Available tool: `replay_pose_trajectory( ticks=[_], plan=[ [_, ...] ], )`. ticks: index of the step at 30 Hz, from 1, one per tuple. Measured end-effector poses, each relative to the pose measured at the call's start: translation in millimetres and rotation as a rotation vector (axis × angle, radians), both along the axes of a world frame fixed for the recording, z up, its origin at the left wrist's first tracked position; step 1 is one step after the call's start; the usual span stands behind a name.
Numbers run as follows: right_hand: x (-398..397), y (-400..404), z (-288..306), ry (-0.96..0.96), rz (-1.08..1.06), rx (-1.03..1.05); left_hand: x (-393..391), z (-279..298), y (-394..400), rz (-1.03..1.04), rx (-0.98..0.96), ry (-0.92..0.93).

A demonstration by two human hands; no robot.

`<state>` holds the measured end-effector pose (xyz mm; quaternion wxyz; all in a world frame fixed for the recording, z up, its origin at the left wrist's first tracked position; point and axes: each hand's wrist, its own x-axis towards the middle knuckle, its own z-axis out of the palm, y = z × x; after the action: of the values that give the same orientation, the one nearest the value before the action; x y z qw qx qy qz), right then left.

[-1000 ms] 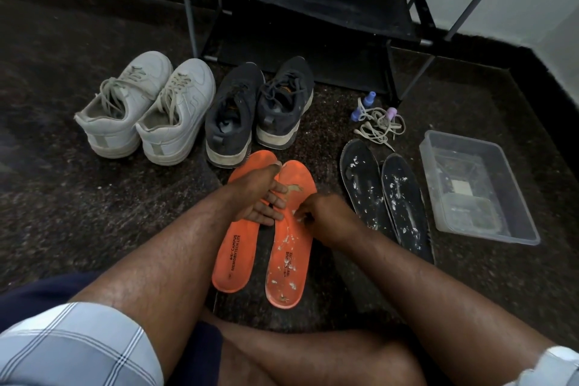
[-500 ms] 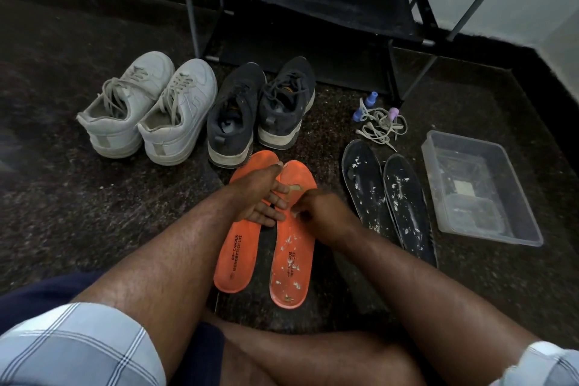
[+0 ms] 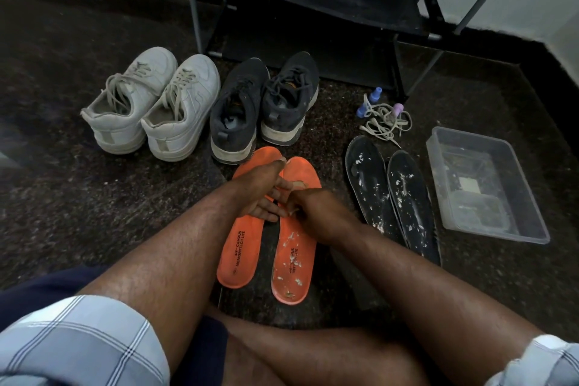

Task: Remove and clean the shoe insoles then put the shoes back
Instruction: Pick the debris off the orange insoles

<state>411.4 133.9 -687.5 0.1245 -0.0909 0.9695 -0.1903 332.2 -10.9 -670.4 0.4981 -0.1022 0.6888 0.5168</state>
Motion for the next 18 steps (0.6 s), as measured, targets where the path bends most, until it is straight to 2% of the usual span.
replay_pose_trajectory(
  ticks=[3,7,12,15,18],
  plan=[
    [2.3,-1.9,1.0,-0.062,0.023,0.026,0.4,0.4,0.1,-0.008,-0.001,-0.003],
    [1.8,-3.3,3.6,0.007,-0.092,-0.043,0.7,1.4,-0.2,-0.001,0.011,0.007],
    [3.7,-8.3,1.4,-0.040,-0.002,0.112,0.9,1.7,0.0,-0.013,0.004,-0.001],
    [3.2,-6.0,4.9,-0.116,-0.040,0.025,0.2,0.5,-0.1,-0.010,0.004,-0.003],
    [3.7,-6.7,4.8,-0.018,-0.125,-0.026,0.3,0.5,0.2,-0.012,0.003,0.004]
  ],
)
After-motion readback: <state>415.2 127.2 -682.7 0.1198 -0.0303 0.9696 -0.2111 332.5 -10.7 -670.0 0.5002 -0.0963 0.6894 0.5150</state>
